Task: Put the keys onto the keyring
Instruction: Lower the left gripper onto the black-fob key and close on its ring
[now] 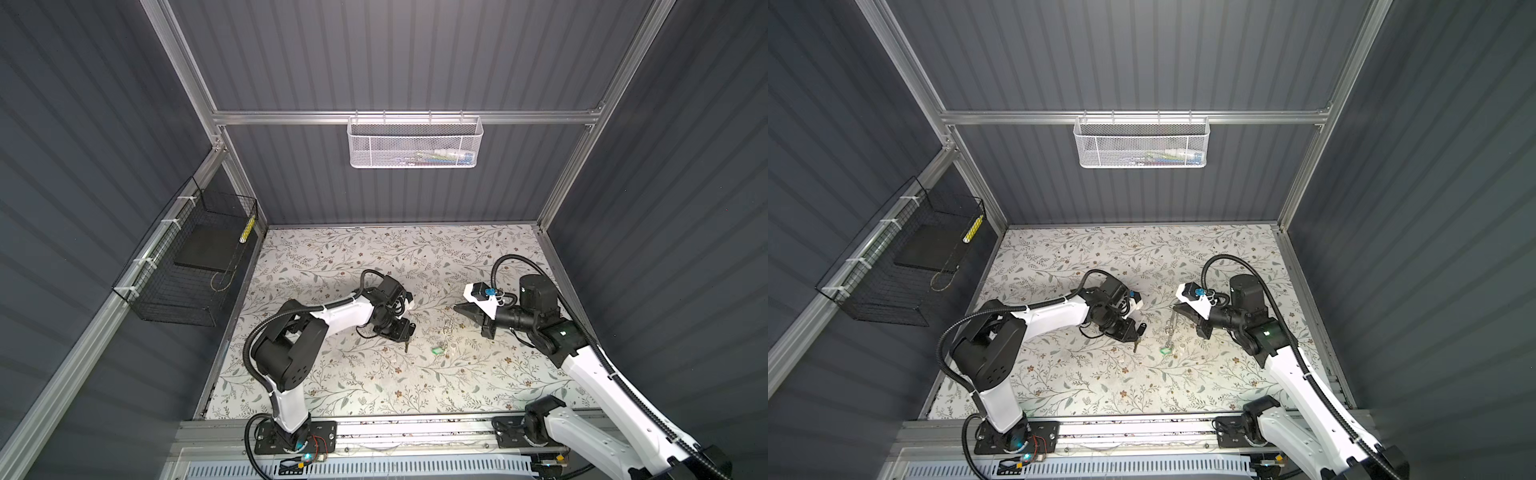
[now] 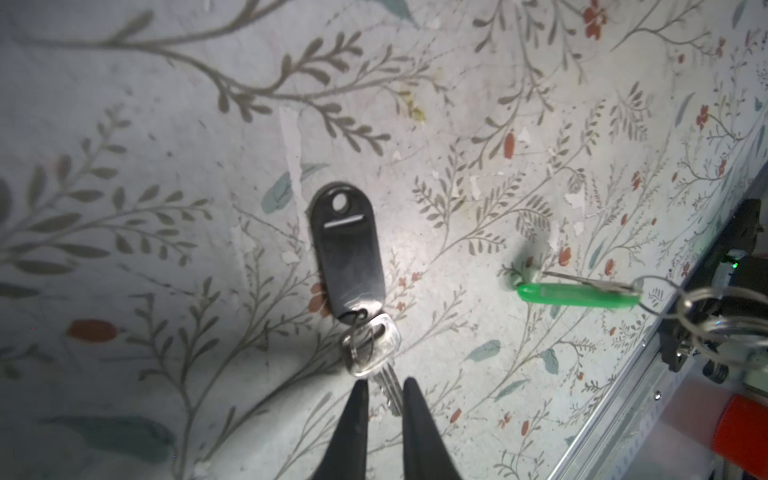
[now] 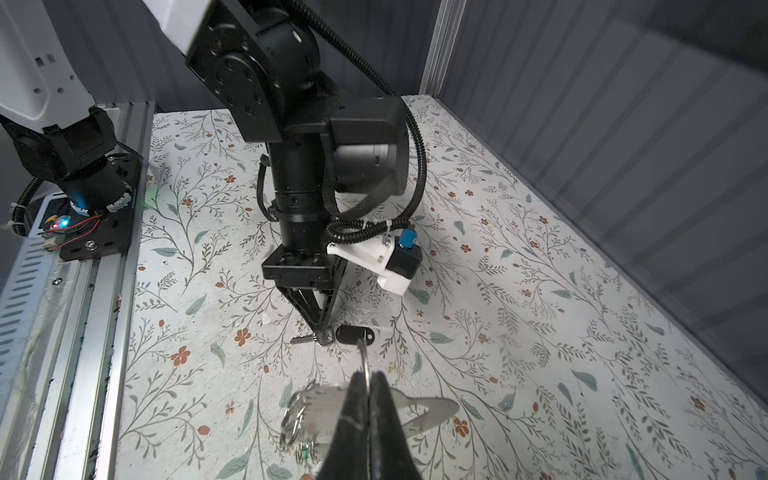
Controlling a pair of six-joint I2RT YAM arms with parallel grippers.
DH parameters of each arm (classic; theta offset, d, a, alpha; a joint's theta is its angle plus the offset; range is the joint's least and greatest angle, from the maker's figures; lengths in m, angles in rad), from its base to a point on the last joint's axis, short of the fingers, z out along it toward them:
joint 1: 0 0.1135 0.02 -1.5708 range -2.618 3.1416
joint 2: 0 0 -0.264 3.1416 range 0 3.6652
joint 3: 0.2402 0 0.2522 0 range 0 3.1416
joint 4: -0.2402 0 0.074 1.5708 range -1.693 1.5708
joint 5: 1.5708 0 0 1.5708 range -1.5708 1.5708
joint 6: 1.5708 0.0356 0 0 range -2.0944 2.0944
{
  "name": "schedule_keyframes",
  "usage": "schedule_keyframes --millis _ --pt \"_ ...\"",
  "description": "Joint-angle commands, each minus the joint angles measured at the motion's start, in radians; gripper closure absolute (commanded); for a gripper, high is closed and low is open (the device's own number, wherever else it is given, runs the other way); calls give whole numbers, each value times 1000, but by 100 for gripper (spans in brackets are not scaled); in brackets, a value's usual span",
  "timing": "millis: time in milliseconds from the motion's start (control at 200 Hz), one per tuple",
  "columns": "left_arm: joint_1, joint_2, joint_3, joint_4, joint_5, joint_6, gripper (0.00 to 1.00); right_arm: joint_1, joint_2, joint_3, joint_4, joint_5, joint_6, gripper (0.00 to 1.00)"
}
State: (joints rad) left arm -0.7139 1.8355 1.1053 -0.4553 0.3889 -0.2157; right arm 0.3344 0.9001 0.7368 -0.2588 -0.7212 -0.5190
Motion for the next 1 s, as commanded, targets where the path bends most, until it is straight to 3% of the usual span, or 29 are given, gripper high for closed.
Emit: schedule_keyframes --millis 0,575,995 --pt "1 23 47 -39 17 -61 84 0 -15 -8 16 -35 14 100" --pt "2 76 74 -12 36 -106 82 0 6 -9 13 -37 9 100" --pt "-1 88 91 -10 34 -103 95 0 11 -9 7 -37 7 100"
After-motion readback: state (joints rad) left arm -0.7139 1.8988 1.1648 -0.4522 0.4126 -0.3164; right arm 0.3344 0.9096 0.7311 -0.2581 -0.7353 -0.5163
